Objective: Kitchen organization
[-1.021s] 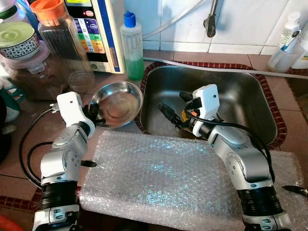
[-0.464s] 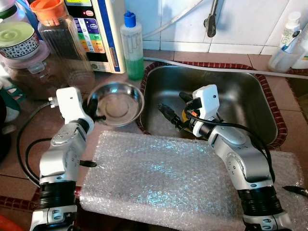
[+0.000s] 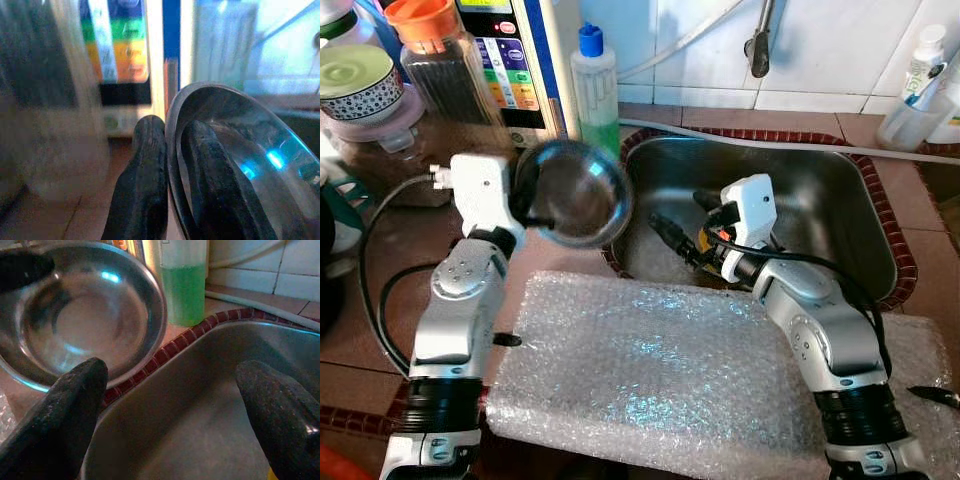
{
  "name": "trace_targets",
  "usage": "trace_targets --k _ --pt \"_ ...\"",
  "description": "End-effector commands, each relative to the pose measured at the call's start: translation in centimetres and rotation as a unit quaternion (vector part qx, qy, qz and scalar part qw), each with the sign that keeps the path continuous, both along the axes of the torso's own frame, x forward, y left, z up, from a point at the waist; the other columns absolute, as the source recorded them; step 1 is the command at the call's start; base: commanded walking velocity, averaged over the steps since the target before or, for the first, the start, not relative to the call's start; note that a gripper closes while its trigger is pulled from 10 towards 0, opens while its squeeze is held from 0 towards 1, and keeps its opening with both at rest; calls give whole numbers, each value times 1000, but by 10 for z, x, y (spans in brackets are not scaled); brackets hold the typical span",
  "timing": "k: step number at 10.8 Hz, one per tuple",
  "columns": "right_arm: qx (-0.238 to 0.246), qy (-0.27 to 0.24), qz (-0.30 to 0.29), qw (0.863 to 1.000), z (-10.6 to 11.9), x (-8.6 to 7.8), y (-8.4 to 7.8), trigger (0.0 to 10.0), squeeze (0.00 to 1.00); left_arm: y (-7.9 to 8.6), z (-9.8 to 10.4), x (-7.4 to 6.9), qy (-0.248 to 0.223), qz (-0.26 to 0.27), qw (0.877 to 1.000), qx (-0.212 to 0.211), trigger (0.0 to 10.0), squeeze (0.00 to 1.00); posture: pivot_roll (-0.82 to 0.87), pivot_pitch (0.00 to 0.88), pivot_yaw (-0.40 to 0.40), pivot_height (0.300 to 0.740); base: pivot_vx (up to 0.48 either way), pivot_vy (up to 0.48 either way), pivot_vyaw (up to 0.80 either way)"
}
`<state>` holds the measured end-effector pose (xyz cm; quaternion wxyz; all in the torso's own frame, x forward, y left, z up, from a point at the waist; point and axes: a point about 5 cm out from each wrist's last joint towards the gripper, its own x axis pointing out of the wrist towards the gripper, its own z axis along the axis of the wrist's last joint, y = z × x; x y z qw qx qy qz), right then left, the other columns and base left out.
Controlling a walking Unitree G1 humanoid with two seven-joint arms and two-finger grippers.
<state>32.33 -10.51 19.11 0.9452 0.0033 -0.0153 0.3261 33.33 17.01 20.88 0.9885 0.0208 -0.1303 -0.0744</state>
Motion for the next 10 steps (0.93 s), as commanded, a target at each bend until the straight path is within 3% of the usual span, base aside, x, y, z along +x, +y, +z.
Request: trace_targets --k 1,4,8,10 --pt "7 -11 -11 1000 4 3 -1 10000 0 -7 16 -7 -59 -20 998 11 0 0 -107 143 66 740 0 0 0" --pt "30 -36 -19 999 16 7 -2 10000 0 -23 32 -12 -107 -61 992 -3 0 0 -110 145 68 740 0 0 0" --pt "51 -56 -7 997 30 14 13 10000 0 -51 34 -17 -123 -117 985 -1 0 0 -111 145 65 740 0 0 0" --pt "33 -47 -52 997 26 23 10 10000 0 -55 36 -19 -132 -128 983 -9 0 0 -114 149 63 740 0 0 0"
